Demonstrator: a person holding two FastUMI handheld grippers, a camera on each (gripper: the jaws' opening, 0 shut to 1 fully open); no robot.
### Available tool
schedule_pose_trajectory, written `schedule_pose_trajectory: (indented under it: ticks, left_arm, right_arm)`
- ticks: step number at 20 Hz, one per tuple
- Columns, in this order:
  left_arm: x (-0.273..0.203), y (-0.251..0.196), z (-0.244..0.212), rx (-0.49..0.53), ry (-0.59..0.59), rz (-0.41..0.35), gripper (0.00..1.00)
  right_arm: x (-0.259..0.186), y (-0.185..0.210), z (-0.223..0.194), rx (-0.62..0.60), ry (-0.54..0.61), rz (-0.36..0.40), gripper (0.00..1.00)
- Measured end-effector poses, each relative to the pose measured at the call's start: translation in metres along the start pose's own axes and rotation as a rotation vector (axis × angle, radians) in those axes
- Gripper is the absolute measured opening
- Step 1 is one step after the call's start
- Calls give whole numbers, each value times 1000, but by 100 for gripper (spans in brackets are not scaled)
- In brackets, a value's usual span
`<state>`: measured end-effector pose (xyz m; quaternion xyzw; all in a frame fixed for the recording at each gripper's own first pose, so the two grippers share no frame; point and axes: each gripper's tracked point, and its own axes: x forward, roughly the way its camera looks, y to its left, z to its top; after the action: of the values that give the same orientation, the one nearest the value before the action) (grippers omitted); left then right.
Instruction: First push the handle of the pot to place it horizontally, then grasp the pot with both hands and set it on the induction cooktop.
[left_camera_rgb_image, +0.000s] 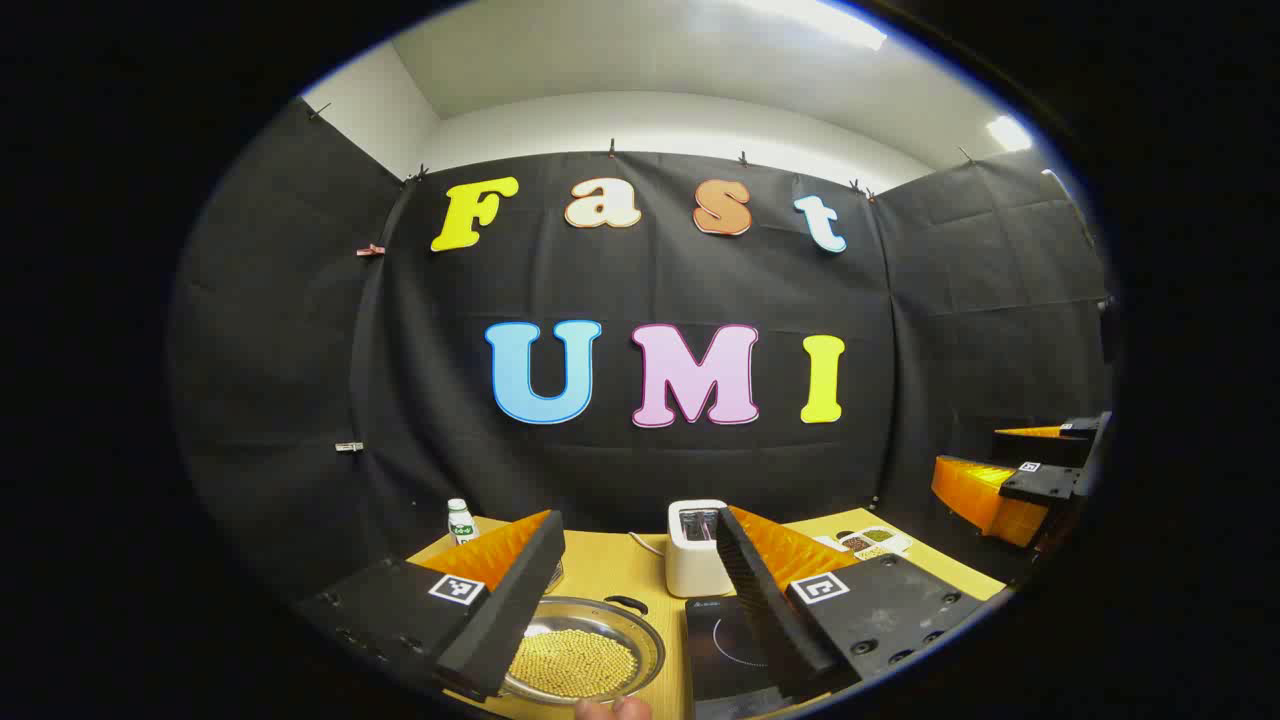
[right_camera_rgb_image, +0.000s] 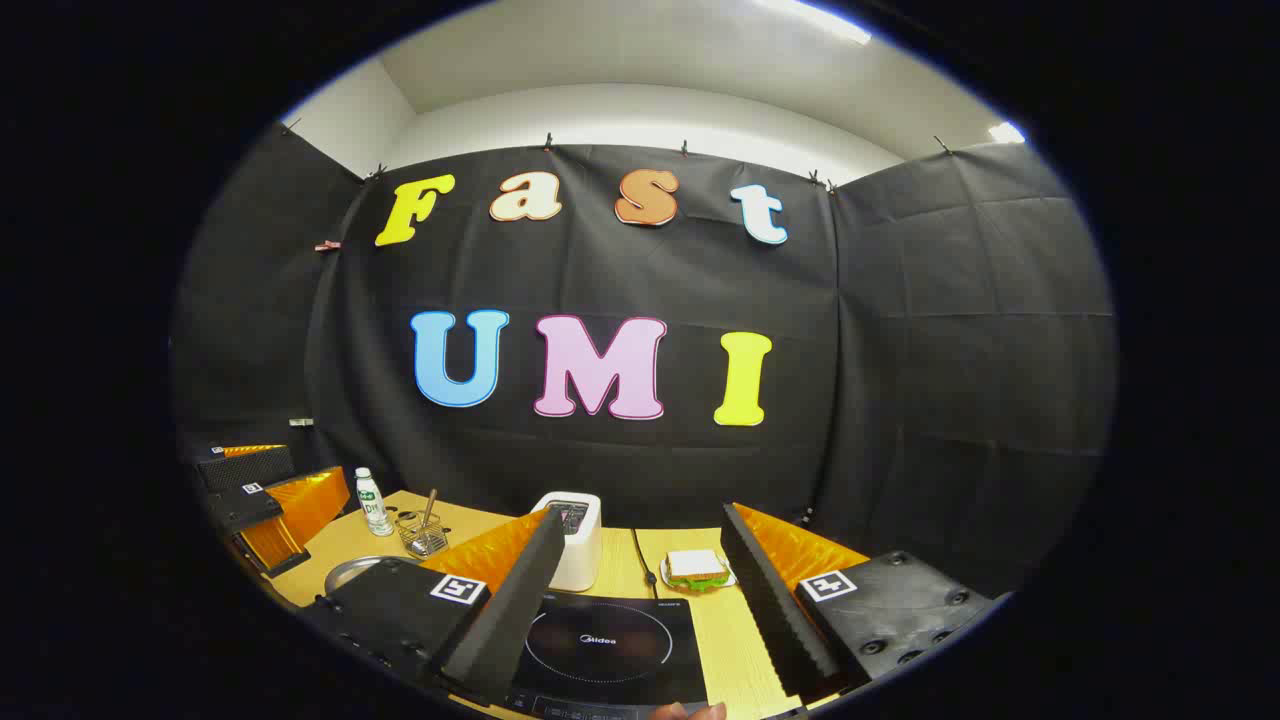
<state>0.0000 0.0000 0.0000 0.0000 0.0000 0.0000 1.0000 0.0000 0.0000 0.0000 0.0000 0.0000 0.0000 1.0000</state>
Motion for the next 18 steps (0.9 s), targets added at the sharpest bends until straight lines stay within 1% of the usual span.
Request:
schedule_pose_trajectory:
  ticks: [8,10,15,16,18]
  left_arm:
    - [-7,0,2,-1,-6,-3,95]
    - [-9,0,2,-5,-10,-2,95]
    - [-9,0,5,-21,-16,-5,95]
    - [-9,0,7,-18,-20,-8,95]
    - [-9,-2,10,-12,-28,-20,95]
  right_arm:
    - [-8,0,4,3,-12,0,98]
    - [-10,0,10,6,-26,-2,98]
    - [-13,1,14,-13,-45,-2,98]
    - [-13,3,13,-13,-44,-1,96]
    - [-12,5,14,-24,-47,1,96]
